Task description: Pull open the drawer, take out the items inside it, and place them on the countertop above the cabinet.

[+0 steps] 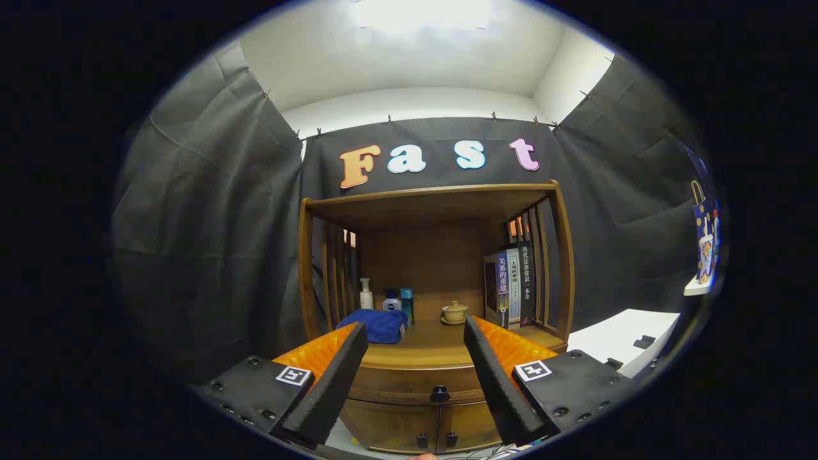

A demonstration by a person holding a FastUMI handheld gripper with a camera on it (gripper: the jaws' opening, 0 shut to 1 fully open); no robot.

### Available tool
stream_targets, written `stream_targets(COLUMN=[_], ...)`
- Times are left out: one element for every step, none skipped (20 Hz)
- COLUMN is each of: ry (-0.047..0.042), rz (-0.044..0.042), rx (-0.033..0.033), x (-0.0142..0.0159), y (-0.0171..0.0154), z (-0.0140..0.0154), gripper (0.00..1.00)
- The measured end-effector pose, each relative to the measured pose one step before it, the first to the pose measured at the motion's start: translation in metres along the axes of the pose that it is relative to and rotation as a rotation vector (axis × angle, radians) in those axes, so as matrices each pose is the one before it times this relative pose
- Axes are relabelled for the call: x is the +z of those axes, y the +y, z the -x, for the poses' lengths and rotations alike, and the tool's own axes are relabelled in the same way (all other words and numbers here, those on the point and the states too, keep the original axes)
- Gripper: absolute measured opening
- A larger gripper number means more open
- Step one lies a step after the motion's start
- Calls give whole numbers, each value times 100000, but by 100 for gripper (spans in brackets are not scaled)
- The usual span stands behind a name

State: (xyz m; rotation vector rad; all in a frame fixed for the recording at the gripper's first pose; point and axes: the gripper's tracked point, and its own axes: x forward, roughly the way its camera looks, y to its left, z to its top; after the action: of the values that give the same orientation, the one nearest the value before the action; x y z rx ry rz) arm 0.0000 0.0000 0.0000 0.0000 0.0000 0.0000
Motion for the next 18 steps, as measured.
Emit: stream_targets(ry=[-123, -87, -67, -109, -116, -213, -306, -230, -182, -144, -49, -4, 20, 77, 182, 212, 306, 467], rz=[47, 11, -4, -28, 24, 1, -42, -10, -13, 16, 121, 53, -74, -102, -144, -217, -95, -56], rx=[-37, -43, -125, -75, -135, -200, -269, -338, -247, -142, -121, -1, 55, 144, 126, 53, 119, 159], x=[53, 45, -17, 18, 57, 109, 68, 52, 82, -24, -1, -98, -33, -126, -175, -158, -125, -181], y=[45, 30, -77, -50, 32, -54, -102, -105, -64, -26, 68, 47, 78, 79, 129, 72, 25, 110], z=[-66, 47, -19, -43, 26, -1, 15, -80, 3, 29, -92, -35, -3, -39, -21, -14, -110, -25], gripper=[100, 100, 100, 100, 100, 100, 100, 100, 100, 100, 100, 100, 100, 100, 100, 100, 100, 100])
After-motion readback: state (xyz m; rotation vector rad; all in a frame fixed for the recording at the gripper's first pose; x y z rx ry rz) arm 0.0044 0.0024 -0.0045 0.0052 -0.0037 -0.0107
